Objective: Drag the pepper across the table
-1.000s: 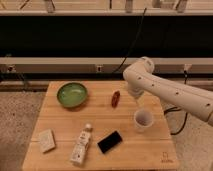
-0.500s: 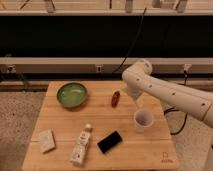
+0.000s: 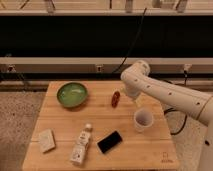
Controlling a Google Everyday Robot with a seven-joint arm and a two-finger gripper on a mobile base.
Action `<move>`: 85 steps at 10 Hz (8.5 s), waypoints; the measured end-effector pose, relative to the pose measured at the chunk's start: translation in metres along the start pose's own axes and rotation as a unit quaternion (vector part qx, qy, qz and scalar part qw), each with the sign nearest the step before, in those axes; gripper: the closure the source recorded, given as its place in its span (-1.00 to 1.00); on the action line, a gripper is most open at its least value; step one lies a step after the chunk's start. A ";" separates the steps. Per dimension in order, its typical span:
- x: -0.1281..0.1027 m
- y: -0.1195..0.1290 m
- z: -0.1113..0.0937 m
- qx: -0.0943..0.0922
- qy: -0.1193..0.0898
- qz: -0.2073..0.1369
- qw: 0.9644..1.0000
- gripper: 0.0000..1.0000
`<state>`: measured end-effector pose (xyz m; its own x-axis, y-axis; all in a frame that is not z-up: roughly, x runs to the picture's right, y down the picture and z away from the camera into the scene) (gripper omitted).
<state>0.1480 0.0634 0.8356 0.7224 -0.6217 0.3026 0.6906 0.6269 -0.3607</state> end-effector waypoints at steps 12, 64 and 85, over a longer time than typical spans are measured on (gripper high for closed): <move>-0.002 -0.026 0.031 0.009 -0.029 -0.078 0.996 -0.60; 0.003 -0.075 0.104 -0.001 -0.097 -0.144 0.985 0.99; 0.091 -0.028 0.099 -0.019 -0.069 -0.079 0.994 1.00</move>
<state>0.1976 0.0360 0.9603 0.6049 -0.6394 0.4747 0.7958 0.5066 -0.3318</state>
